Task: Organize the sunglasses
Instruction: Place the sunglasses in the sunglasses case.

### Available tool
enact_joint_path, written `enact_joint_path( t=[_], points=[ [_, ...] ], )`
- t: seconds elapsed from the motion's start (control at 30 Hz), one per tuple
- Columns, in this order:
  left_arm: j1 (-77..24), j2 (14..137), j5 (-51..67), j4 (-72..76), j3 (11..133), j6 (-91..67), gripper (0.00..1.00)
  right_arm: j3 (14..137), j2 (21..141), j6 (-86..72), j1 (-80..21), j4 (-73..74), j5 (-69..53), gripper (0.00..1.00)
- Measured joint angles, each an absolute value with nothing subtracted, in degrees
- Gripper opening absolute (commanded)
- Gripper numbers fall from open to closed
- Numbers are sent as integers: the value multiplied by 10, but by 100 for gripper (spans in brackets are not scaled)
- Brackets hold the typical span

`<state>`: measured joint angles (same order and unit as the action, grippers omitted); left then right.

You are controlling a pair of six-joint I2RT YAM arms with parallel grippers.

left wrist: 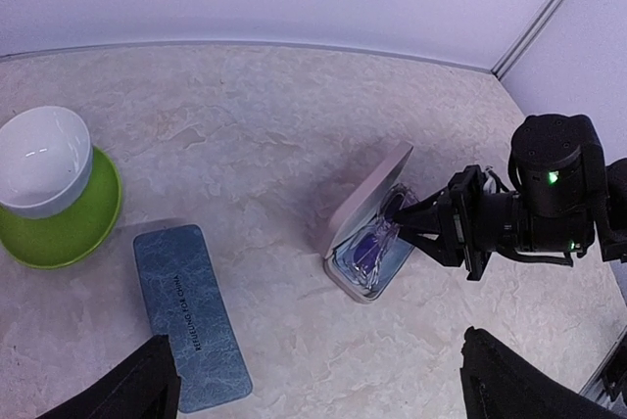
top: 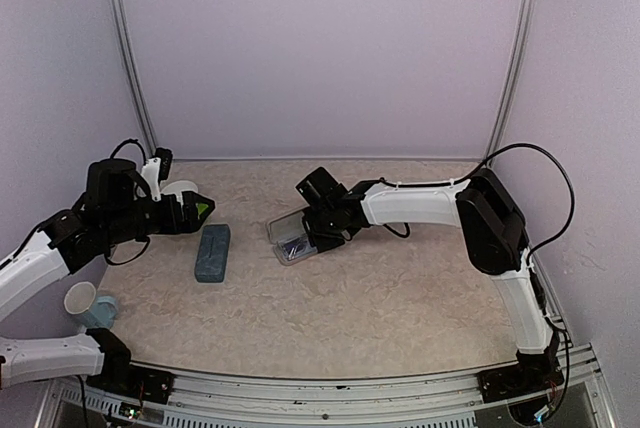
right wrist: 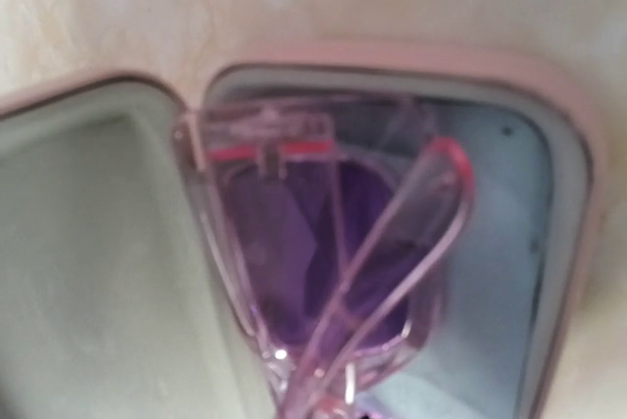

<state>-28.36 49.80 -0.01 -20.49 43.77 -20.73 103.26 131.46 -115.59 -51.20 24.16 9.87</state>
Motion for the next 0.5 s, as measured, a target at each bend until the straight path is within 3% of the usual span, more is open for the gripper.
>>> enact_joint_path(
  t=[0.5],
  points=[
    [-277,527,11,-195,446,-200,96,1006,1297,-1110,-507,223,99,48]
  ],
)
